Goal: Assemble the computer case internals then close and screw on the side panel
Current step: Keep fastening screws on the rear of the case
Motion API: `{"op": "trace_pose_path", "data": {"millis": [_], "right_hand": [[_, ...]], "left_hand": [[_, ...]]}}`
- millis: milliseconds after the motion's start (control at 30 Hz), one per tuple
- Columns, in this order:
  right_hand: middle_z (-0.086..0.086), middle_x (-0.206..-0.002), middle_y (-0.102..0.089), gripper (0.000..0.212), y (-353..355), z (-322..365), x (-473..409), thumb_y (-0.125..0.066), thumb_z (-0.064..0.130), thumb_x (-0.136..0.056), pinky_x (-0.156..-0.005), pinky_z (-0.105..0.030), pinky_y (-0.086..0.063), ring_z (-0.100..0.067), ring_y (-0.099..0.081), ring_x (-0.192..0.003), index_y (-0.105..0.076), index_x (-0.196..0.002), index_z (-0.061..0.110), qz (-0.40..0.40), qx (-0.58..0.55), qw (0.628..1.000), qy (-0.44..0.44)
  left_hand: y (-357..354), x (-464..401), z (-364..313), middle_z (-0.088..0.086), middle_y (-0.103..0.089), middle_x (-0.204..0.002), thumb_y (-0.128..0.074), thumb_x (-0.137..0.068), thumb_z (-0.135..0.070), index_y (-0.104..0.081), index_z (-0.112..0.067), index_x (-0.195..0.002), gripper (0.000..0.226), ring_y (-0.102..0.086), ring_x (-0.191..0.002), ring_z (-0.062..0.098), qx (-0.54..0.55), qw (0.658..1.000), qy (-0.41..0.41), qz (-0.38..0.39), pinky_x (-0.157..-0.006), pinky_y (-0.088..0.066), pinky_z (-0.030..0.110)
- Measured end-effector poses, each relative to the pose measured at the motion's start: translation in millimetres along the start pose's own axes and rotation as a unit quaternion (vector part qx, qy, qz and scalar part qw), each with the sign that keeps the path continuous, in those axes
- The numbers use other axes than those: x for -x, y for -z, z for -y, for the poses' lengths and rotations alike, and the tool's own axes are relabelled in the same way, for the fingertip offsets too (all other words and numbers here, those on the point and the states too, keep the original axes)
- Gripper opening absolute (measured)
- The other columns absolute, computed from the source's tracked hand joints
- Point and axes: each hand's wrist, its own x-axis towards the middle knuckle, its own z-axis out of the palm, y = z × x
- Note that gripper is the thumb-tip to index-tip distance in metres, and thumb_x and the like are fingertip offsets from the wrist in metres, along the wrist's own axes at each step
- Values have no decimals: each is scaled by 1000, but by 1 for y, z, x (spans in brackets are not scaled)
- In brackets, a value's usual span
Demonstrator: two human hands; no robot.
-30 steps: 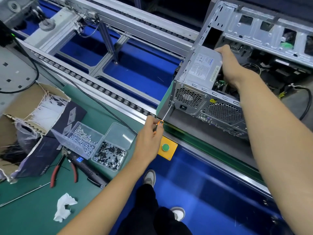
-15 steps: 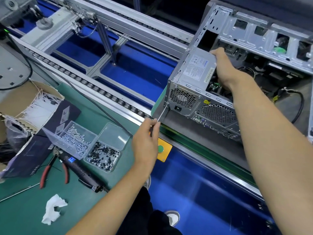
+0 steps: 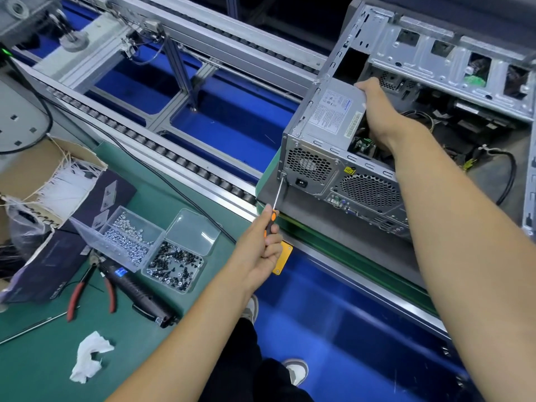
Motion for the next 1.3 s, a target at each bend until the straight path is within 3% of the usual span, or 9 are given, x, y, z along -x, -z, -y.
{"op": "trace_pose_path", "data": {"millis": [67, 167, 233, 467, 633, 767, 933, 1133, 1300], "right_hand": [[10, -60, -53, 43, 1, -1, 0, -30, 63, -84, -82, -39, -33, -18, -43, -74, -49, -57, 35, 3, 1, 1000, -4], [8, -62, -50, 41, 1, 0, 0, -30, 65, -80, -81, -39, -31, -18, -40, -74, -44, -58, 33, 12, 1, 1000, -6], [9, -62, -48, 42, 0, 0, 0, -30, 65, -81, -80, -39, -30, -17, -38, -72, -42, -58, 32, 18, 4, 1000, -3], [9, -62, -53, 43, 1, -3, -5, -30, 66, -81, -82, -40, -32, -17, -42, -75, -45, -59, 32, 12, 6, 1000, -1], [8, -63, -52, 44, 1, -3, -6, -29, 66, -81, -81, -40, -32, -17, -42, -73, -44, -60, 31, 13, 3, 1000, -3], [8, -65, -48, 41, 1, -3, -4, -27, 65, -82, -81, -39, -32, -20, -38, -76, -42, -63, 32, 23, 3, 1000, -4], [3, -71, -48, 41, 0, -2, -4, -28, 65, -81, -84, -39, -33, -23, -39, -81, -44, -63, 33, 18, 4, 1000, -6], [5, -66, -51, 39, 1, -4, -5, -34, 67, -79, -81, -39, -33, -19, -42, -76, -42, -65, 31, 24, -6, 1000, -11], [5, -66, -46, 38, 3, -3, -4, -32, 66, -81, -81, -40, -32, -20, -38, -74, -38, -65, 31, 26, -2, 1000, -10]], "left_hand": [[-1, -2, 6, 6, -50, -71, -68, -96, -35, -54, -13, -87, 27, -38, -51, 11, -234, 948, -201, -81, -43, -33, 22], [10, -4, 16, -4, -55, -81, -63, -101, -32, -55, -16, -89, 21, -48, -66, 14, -537, 667, -487, -174, -57, -37, 26], [8, -1, 19, -7, -52, -84, -59, -103, -32, -54, -18, -91, 18, -46, -67, 16, -591, 589, -514, -200, -56, -32, 27], [11, 4, -3, 4, -51, -71, -63, -98, -14, -62, -5, -114, 19, -46, -57, 9, -81, 988, -133, -2, -45, -41, 17], [3, 3, 1, -1, -47, -70, -63, -98, -32, -63, -9, -100, 23, -37, -43, 1, 97, 992, 64, 50, -31, -27, 10], [3, -5, 0, -1, -46, -56, -65, -97, -40, -54, -20, -87, 25, -31, -40, 10, -174, 976, -128, -29, -34, -25, 20], [15, -6, 12, -3, -58, -63, -59, -101, -46, -52, -26, -89, 24, -53, -59, 22, -585, 632, -470, -197, -54, -43, 34], [16, -3, -8, 9, -60, -70, -69, -94, -25, -65, -18, -96, 8, -47, -54, 14, -238, 941, -239, -5, -46, -35, 24], [13, -5, -6, 2, -52, -70, -72, -93, -29, -60, -21, -85, 17, -34, -48, 9, -153, 978, -143, -9, -40, -28, 17]]}}
